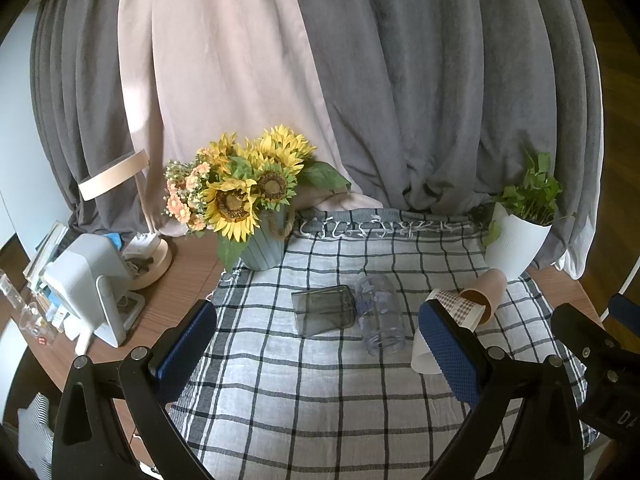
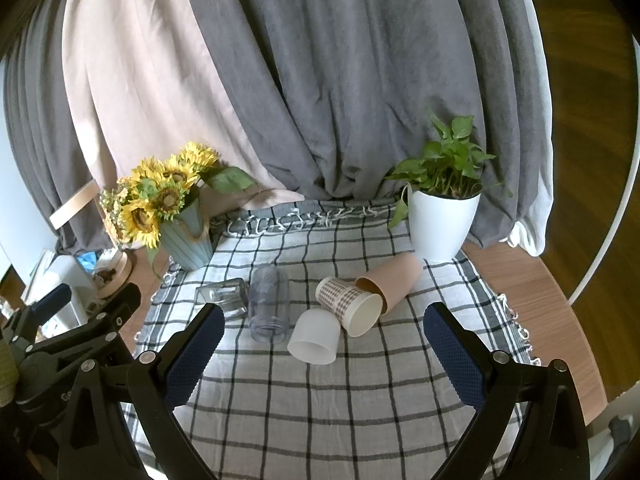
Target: Flip cup upside down
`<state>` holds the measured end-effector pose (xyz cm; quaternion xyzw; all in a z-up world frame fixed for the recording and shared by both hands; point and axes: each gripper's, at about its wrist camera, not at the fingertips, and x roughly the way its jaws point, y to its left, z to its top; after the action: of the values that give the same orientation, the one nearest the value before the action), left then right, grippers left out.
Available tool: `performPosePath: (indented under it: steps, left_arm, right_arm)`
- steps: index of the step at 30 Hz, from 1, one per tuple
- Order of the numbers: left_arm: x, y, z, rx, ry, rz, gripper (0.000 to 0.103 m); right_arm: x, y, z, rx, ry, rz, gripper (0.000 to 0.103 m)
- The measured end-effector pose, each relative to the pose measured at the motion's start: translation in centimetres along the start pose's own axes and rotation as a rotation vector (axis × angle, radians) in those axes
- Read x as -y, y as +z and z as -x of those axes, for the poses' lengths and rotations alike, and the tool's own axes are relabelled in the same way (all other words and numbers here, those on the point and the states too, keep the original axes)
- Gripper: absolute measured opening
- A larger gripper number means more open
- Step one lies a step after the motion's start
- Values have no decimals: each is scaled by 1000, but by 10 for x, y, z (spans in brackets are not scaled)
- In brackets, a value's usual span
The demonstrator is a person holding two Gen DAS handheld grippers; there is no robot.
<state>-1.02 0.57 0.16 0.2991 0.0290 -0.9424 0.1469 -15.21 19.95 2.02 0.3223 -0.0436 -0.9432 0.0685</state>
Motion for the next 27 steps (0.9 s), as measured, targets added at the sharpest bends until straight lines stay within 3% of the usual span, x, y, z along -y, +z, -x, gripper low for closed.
performPosePath:
  steps: [10,18,27]
  left_arm:
    - [-8,-3,-25,-54,50,32,103]
    - [-26,-11,-72,-156,119,95,103]
    - [-47,-10,-119,-258,198,202,103]
  right_arm:
    - [-2,2,-22,-32,-5,-8,100]
    - [-7,7,-88,-172,55,-7,100]
    - [-38,25,-167,-334,143,88,100]
